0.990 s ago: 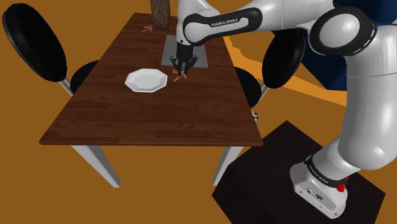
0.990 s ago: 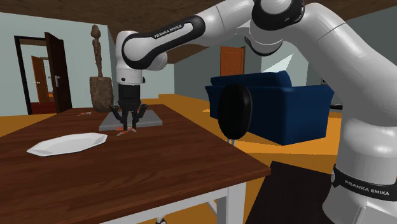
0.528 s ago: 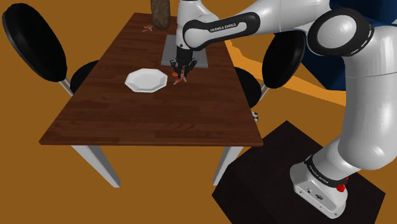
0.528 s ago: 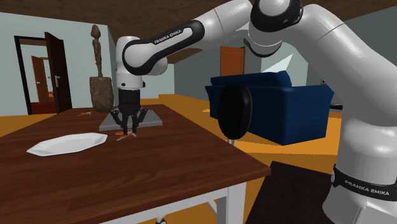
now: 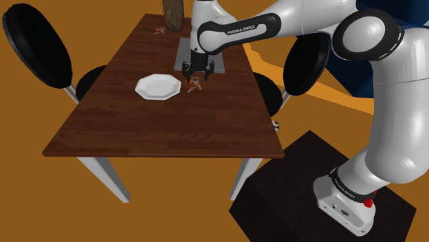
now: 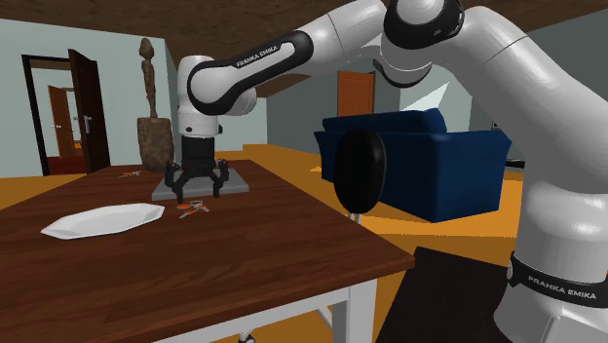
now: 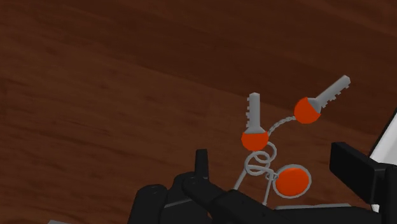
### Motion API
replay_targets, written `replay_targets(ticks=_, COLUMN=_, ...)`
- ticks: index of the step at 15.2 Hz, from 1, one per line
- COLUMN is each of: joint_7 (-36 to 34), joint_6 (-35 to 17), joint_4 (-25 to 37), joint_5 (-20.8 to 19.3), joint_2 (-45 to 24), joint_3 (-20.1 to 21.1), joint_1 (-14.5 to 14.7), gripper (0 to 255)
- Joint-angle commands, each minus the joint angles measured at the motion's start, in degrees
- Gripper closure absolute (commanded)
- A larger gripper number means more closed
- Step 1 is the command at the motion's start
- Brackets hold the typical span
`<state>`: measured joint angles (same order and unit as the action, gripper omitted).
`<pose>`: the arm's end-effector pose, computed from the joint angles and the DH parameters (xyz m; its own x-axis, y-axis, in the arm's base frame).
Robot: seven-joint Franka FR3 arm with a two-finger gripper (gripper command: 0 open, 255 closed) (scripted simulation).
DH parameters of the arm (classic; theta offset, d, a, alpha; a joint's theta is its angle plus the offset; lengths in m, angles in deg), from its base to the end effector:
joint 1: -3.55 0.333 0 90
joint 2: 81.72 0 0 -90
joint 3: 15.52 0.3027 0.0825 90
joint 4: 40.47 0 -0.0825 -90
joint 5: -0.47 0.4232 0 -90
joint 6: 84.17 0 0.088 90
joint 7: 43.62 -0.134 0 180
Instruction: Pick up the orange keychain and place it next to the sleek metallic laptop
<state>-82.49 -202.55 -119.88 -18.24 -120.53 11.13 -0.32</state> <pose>0.7283 0.2145 0.2950 0.9698 -0.2346 0.0667 -0.2325 -0.9719 -0.0377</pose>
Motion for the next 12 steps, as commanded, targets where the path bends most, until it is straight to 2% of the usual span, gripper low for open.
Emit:
replay_targets(ticks=1, joint_7=0.0, joint_6=0.0, joint_4=0.0, joint_5=0.0, joint_2=0.0, joint_3=0.0, joint_1=0.0, gripper=0)
replay_targets(ticks=5, joint_7=0.85, joint_6=5.3, joint_4=2.52, joint_5=1.39, joint_2=3.0, joint_3=0.95, joint_1=-0.33, gripper=0)
replay_targets(ticks=12, joint_7=0.85, joint_6=5.3, joint_4=2.52, joint_5=1.39, joint_2=3.0, joint_3=0.95, joint_1=-0.33, gripper=0)
